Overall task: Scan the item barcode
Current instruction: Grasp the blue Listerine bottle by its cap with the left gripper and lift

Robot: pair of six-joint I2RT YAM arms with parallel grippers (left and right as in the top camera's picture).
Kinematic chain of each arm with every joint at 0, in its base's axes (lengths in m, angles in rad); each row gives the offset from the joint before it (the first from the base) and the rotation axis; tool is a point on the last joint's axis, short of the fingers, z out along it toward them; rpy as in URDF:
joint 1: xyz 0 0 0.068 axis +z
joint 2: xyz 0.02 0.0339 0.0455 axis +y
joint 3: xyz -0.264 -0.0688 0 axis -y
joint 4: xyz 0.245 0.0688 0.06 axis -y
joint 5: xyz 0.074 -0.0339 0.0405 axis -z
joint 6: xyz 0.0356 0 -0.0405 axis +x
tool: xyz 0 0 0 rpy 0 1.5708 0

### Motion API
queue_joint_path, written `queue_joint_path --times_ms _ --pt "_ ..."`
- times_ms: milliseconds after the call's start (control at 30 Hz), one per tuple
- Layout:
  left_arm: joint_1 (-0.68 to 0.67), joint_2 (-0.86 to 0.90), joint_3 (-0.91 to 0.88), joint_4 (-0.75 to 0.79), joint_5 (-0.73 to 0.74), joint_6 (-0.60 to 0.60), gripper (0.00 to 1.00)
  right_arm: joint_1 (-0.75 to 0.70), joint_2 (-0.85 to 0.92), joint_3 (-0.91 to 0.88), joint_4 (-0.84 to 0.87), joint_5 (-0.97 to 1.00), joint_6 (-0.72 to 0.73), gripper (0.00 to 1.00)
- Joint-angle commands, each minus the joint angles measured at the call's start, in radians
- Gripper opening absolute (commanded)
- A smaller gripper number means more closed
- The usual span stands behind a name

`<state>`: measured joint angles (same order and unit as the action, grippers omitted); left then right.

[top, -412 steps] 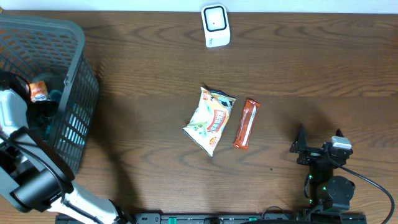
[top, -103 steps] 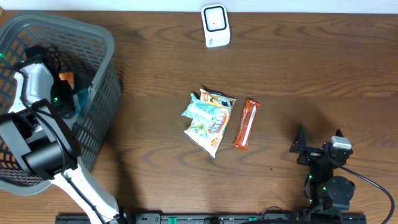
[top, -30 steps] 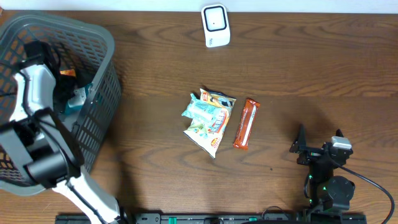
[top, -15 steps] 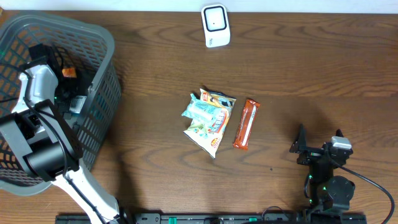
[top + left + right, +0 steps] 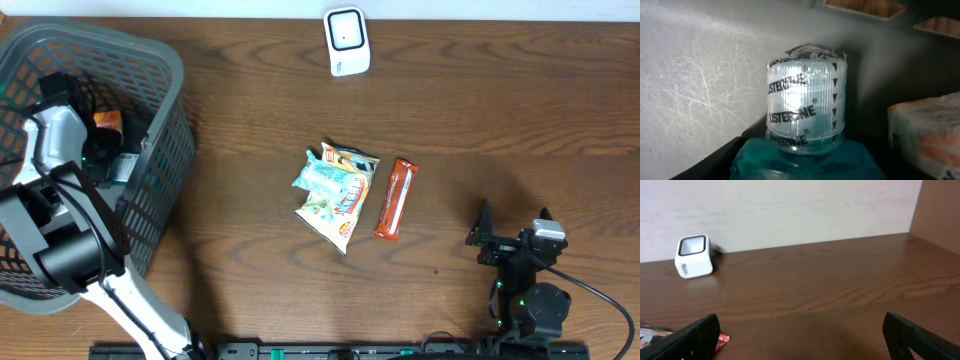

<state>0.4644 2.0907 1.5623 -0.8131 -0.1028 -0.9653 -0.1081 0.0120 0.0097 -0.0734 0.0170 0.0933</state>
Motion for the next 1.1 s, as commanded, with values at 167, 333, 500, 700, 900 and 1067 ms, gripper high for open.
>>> queue_joint_path --times_ms 167,333,500,700,900,1067 --pt "0.026 -0.264 -0.005 -0.012 -0.012 0.030 0.56 -0.009 -0.003 -0.005 0.000 -0.005 -0.016 0.99" --pt "0.025 -0.446 -0.005 -0.016 -0.009 0.030 0.56 -0.009 -0.003 -0.005 0.000 -0.005 -0.016 0.99" --pt "0.025 -0.639 -0.005 -0.001 0.042 0.029 0.56 -0.009 -0.003 -0.005 0.000 -0.005 -0.016 0.99" --pt "-0.020 -0.854 -0.005 0.059 0.234 0.025 0.56 -0.009 -0.003 -0.005 0.000 -0.005 -0.016 0.99" --pt "-0.215 -0.968 -0.005 0.082 0.331 0.011 0.56 -0.009 -0.003 -0.005 0.000 -0.005 -0.016 0.99" --pt "-0.460 -0.946 -0.006 0.052 0.330 0.016 0.56 -0.009 -0.003 -0.005 0.000 -0.005 -0.016 0.99"
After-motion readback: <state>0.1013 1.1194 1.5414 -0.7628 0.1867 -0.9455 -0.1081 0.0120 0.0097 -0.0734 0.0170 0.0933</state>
